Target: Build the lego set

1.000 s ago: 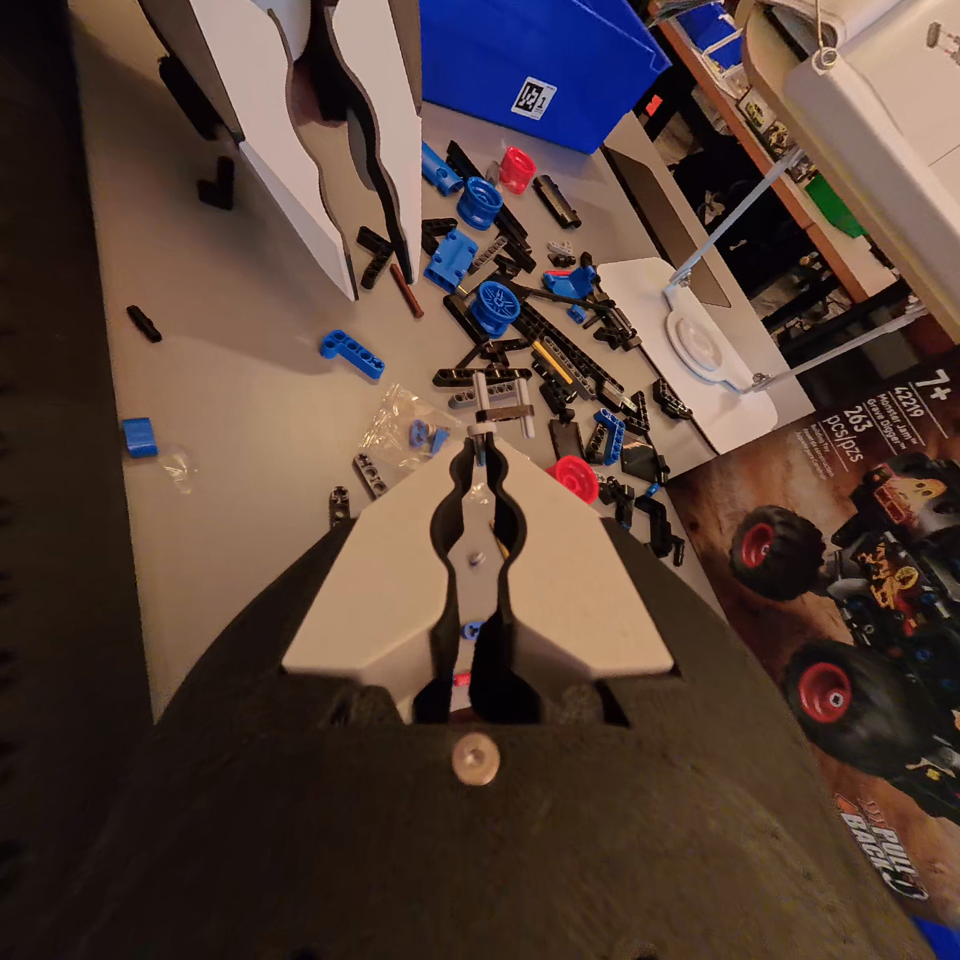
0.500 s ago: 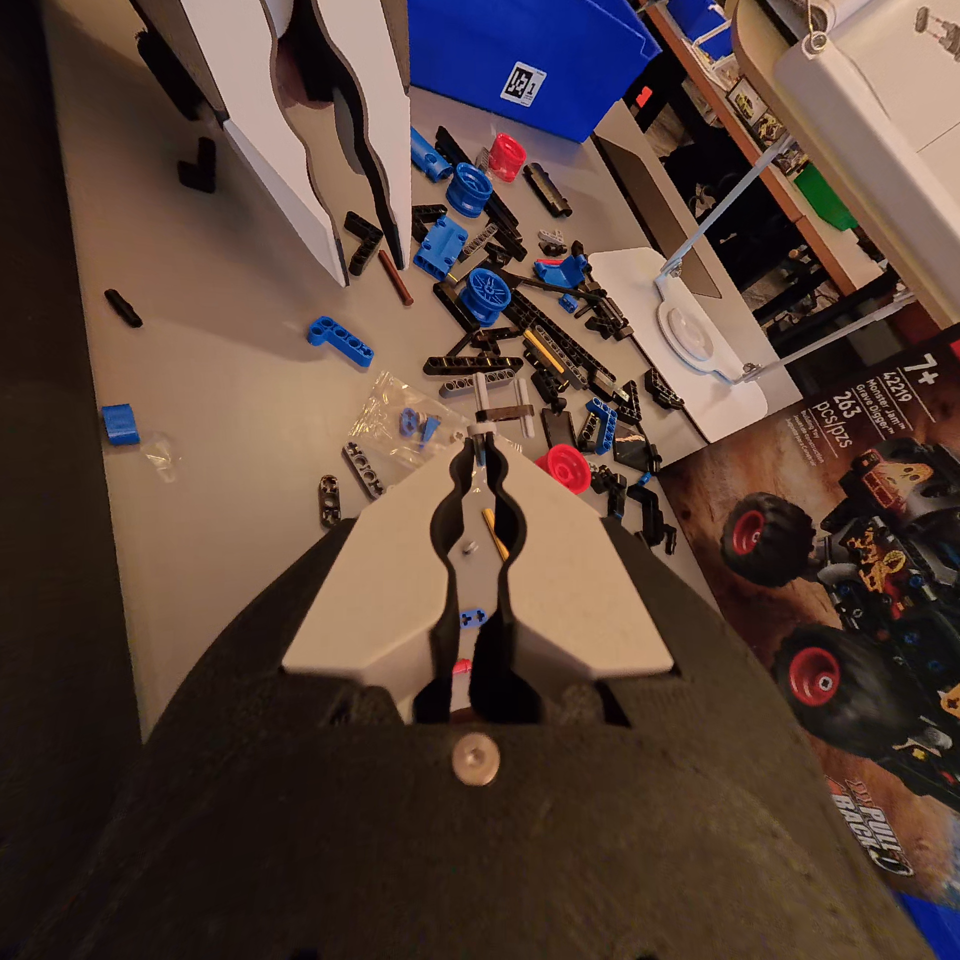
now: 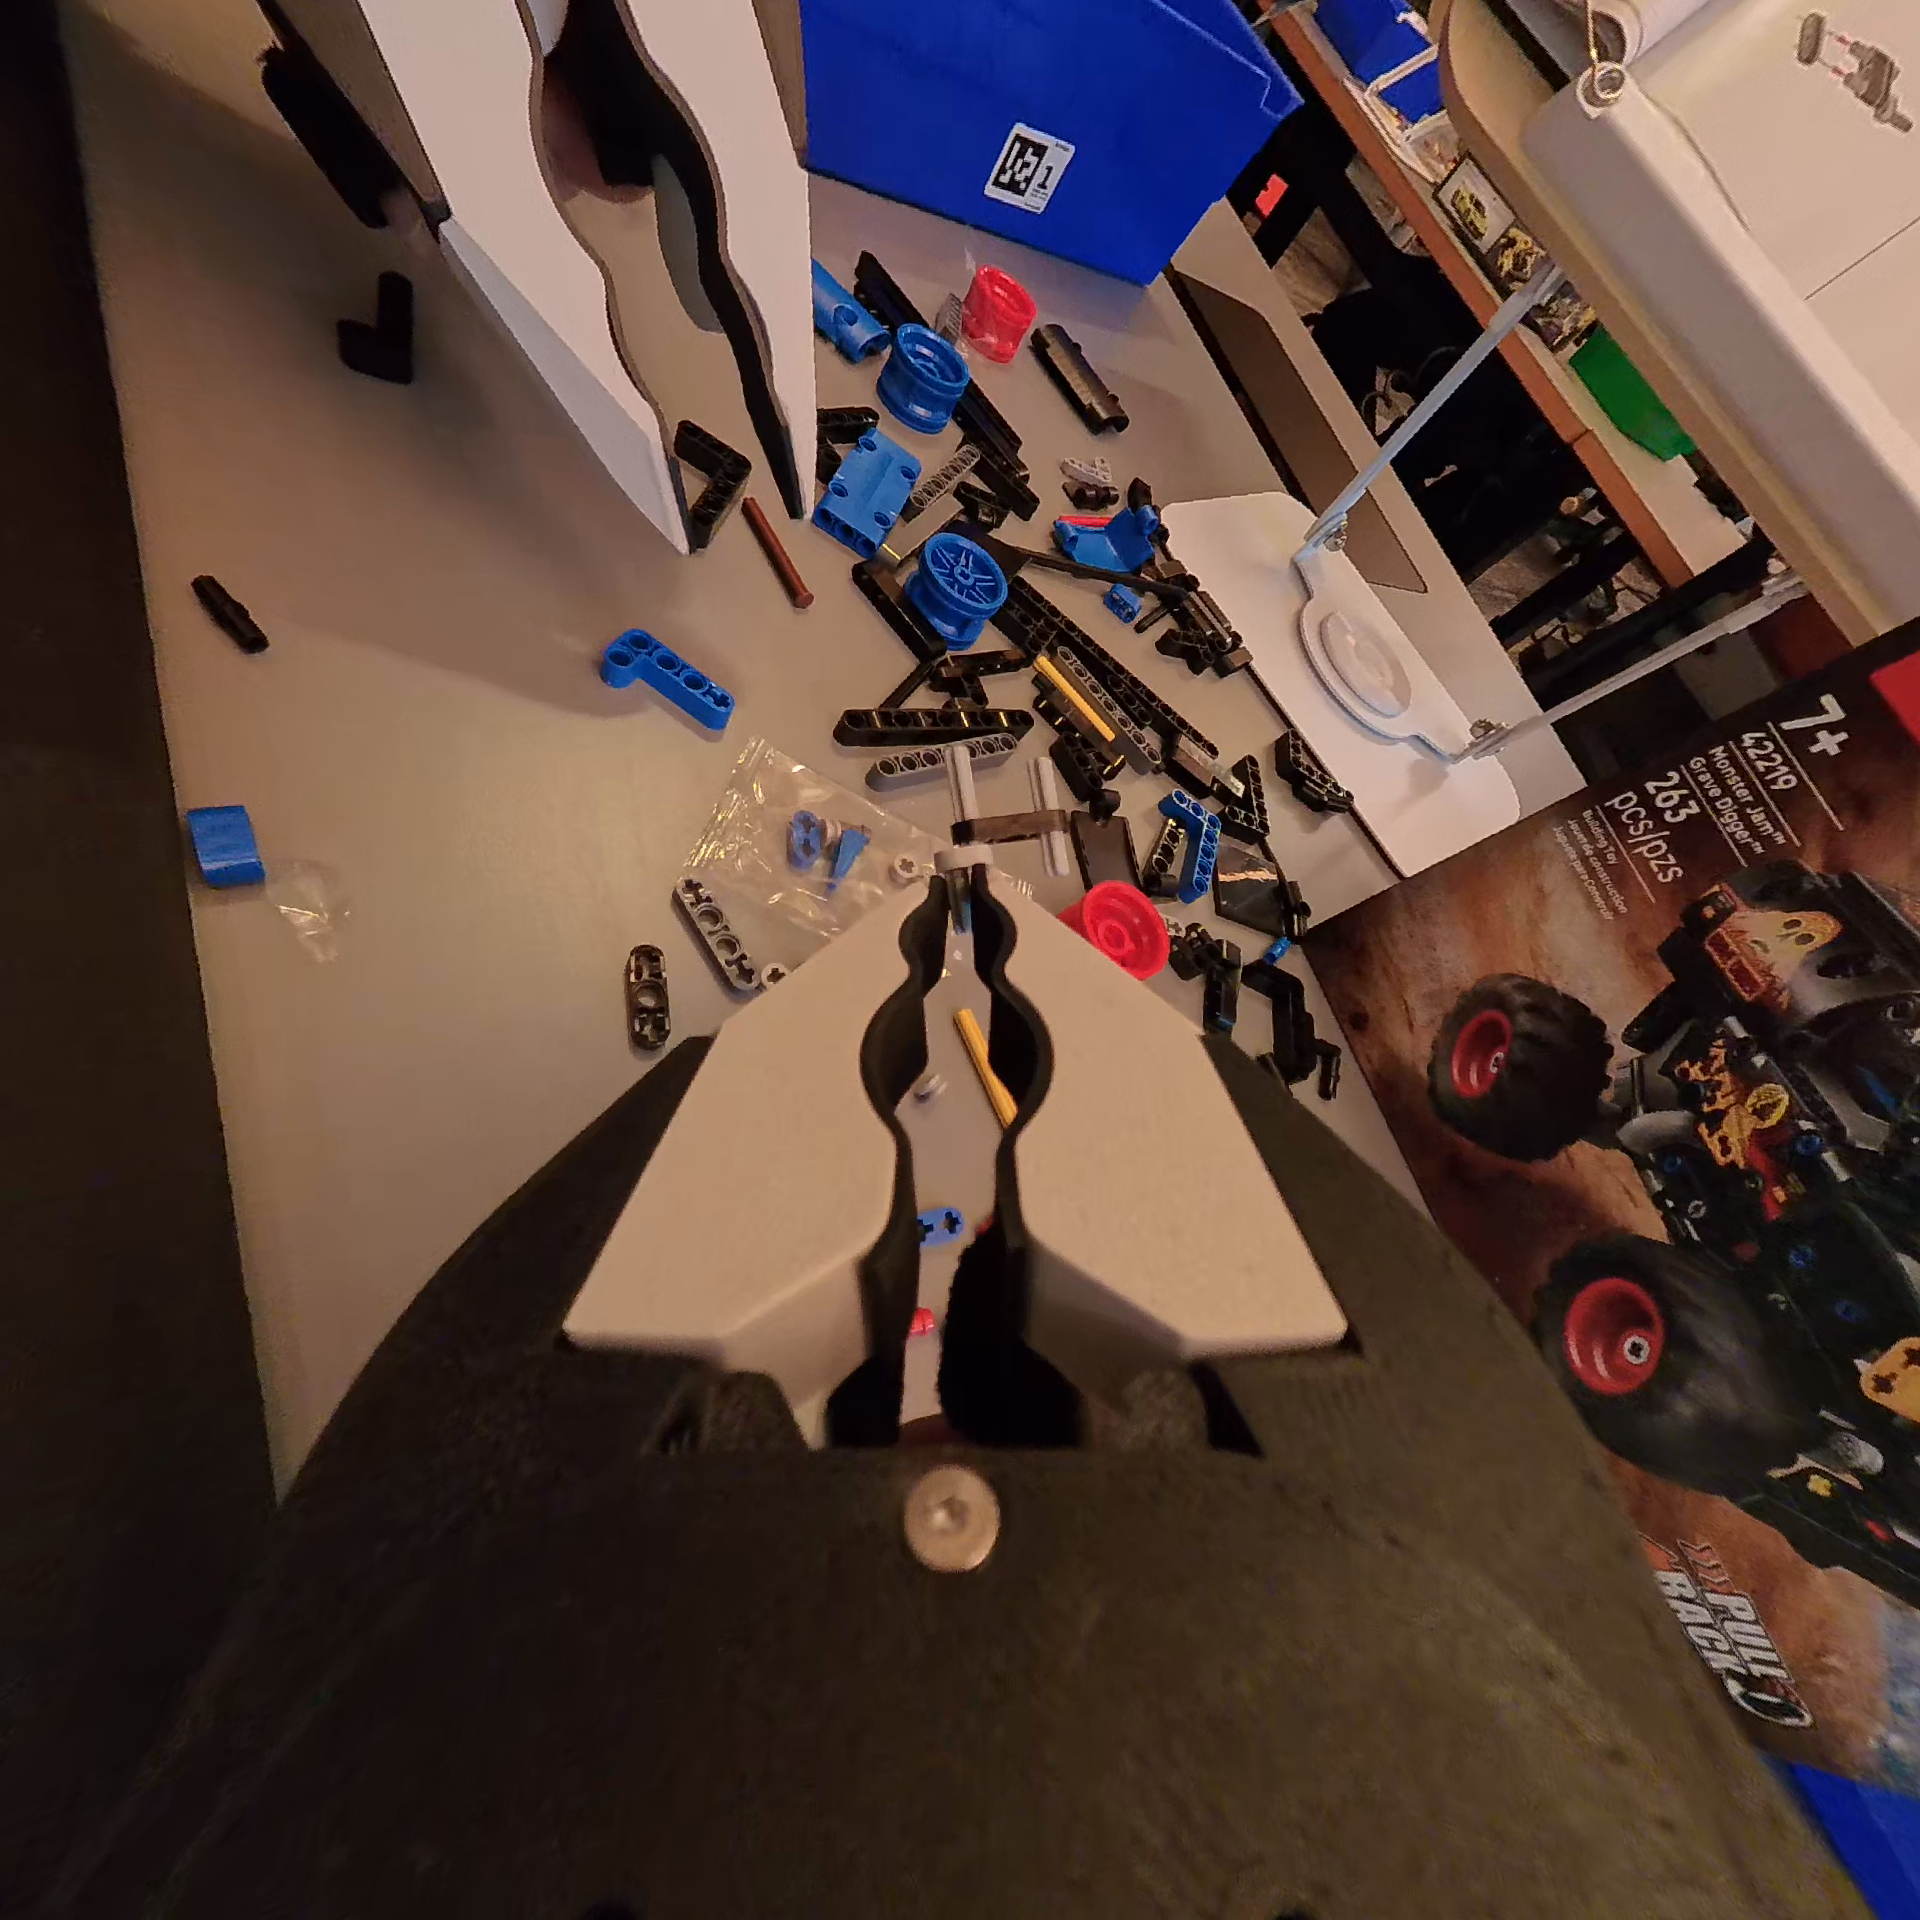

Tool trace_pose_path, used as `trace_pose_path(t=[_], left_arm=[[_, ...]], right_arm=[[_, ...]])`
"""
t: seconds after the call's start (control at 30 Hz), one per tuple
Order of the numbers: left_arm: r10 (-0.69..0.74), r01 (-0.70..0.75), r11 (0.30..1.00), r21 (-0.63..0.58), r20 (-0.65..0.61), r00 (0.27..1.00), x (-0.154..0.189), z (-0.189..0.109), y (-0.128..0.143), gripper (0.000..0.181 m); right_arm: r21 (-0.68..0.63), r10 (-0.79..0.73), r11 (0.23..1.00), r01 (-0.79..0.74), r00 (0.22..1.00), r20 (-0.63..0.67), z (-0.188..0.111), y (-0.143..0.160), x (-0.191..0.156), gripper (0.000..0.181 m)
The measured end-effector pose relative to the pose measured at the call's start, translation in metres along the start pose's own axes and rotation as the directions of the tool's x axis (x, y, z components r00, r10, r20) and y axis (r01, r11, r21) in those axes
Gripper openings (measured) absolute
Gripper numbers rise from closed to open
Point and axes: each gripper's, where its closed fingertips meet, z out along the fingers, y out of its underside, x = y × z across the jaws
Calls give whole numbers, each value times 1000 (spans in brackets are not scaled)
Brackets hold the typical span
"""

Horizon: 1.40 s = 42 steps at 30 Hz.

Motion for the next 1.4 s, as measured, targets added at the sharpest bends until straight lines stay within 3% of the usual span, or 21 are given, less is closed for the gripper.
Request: trace_pose_path(t=[0.67, 1.03, 1.17, 1.4], left_arm=[[-7, 7, 1000, -8, 13, 1000, -4, -1, 1, 27], [-9, 14, 997, -72, 71, 997, -29, -43, 10, 23], [-18, 19, 993, -115, 9, 1000, -20, -51, 12, 24], [97, -120, 981, -152, -146, 984, 22, -22, -3, 25]], right_arm=[[5, -12, 1000, 12, 1000, -13, -3, -1, 1, 4], [10, 15, 1000, -14, 999, -50, -16, 5, 12, 4], [-16, 14, 1000, -14, 999, -41, -20, 12, 11, 4], [-38, 41, 998, -43, 998, -39, -28, 23, 11, 3]])
